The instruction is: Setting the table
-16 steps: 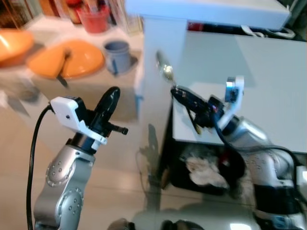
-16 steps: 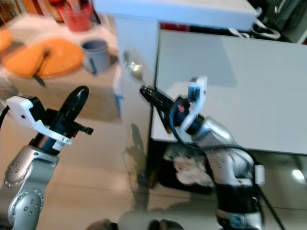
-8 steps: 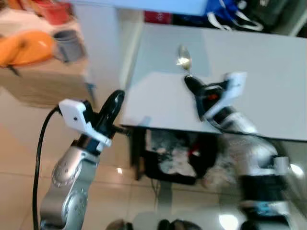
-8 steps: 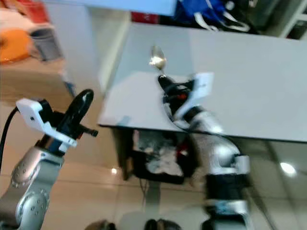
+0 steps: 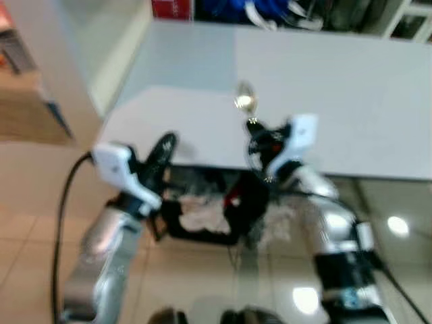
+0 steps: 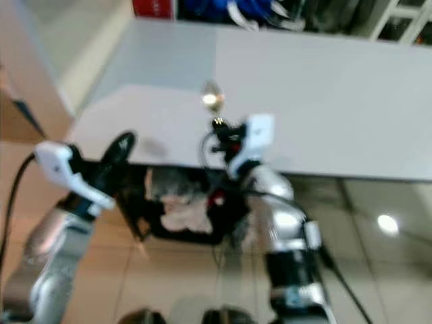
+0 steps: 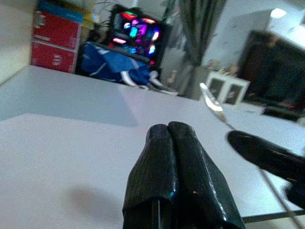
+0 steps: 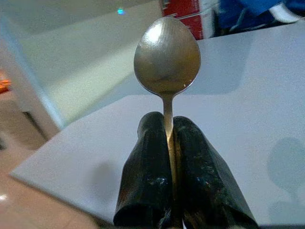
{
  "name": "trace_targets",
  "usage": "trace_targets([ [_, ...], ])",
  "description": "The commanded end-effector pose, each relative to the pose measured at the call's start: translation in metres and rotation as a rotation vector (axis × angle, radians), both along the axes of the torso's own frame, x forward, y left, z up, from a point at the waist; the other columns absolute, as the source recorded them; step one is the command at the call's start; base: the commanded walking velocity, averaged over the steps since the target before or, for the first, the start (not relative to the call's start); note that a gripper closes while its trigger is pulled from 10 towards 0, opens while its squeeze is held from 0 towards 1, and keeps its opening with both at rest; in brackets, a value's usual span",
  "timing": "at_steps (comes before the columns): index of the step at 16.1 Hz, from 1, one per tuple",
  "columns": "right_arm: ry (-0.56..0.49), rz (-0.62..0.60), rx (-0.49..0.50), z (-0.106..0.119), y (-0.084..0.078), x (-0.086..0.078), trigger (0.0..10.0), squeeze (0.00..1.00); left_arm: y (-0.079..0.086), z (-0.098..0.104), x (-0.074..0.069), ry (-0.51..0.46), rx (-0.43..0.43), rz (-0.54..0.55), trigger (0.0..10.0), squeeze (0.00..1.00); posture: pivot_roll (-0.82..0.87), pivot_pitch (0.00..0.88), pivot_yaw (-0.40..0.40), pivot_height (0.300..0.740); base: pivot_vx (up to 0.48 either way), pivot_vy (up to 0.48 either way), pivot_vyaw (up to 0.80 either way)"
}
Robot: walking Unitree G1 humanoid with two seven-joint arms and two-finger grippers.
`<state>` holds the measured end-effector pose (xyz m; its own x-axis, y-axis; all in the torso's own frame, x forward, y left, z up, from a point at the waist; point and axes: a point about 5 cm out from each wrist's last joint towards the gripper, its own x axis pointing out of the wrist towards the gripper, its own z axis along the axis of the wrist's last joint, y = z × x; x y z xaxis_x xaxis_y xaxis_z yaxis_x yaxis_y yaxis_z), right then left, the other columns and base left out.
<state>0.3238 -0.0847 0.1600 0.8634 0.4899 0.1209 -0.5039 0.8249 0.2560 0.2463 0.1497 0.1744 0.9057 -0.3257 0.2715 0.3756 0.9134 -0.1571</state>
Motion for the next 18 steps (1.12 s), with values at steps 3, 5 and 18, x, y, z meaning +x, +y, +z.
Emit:
trace_targets([
  [3,-0.042,-0.041,-0.046,0.004,-0.007,0.002,10.0,0.0,-0.004,0.003,0.002,-0.017,0.004,0.003,10.0,0.0,-0.12,0.12,-0.001,0.74,0.0,-0.455,0.0],
  [5,-0.055,-0.051,-0.072,0.005,-0.007,0.003,10.0,0.0,-0.005,0.003,0.003,-0.019,0.008,0.006,10.0,0.0,-0.12,0.12,0.001,0.74,0.0,-0.454,0.0],
  [18,-0.052,-0.076,-0.154,0.006,-0.001,0.006,10.0,0.0,-0.002,0.0,0.01,0.006,0.074,0.084,10.0,0.0,-0.12,0.122,0.006,0.74,0.258,-0.035,-0.15],
])
